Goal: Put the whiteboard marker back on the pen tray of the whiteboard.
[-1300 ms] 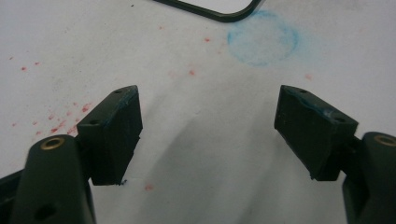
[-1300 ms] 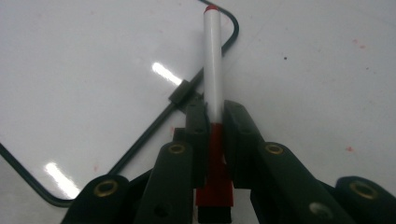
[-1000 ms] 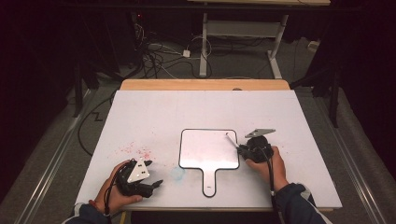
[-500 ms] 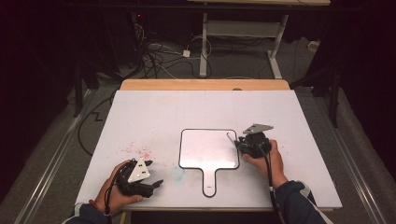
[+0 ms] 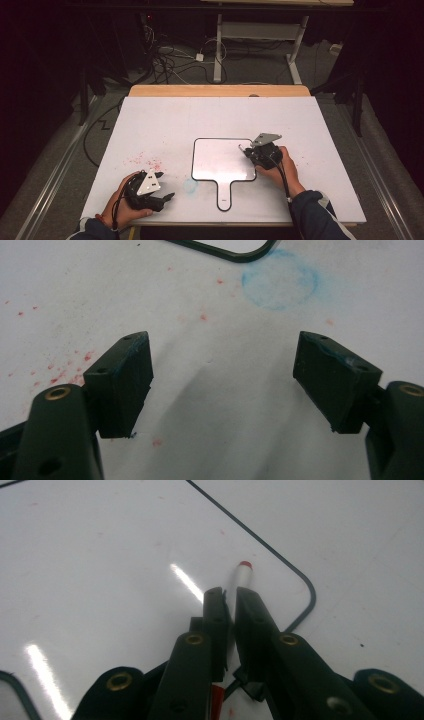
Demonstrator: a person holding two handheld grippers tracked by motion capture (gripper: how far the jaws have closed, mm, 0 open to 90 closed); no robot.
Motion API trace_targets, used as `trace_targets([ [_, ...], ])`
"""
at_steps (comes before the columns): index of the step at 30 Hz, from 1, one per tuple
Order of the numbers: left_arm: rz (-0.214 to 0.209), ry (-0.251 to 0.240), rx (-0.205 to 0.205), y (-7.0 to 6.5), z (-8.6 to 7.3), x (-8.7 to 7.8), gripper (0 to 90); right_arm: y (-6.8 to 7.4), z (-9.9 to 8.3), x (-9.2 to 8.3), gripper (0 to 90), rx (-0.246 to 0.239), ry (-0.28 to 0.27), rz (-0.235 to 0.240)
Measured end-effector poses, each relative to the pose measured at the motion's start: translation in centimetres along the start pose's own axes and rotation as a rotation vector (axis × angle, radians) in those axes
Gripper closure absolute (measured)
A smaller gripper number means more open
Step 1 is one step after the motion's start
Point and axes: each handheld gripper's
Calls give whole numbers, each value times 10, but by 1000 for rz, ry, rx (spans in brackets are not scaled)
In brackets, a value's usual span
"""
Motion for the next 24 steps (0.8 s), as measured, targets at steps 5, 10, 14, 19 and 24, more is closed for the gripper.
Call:
trace_targets([
  [5, -3, 2, -2, 0, 0, 1, 228, 5, 3, -5, 809, -31, -50, 13],
  [10, -4, 7, 3, -1, 0, 2, 229, 5, 1, 3, 854, -50, -3, 50],
  [14, -3, 9, 1, 0, 0, 1, 229, 0, -2, 5, 874, -42, 22, 32],
  [19, -3, 7, 2, 0, 0, 1, 229, -4, -8, 3, 868, -26, 31, 11],
  [24, -3, 8, 2, 0, 0, 1, 229, -8, -13, 0, 846, -1, 12, 12],
])
Point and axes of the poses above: each handheld gripper's, and its own axes: x roughly forward along the jaws, z roughly out of its top, y roughly to its left
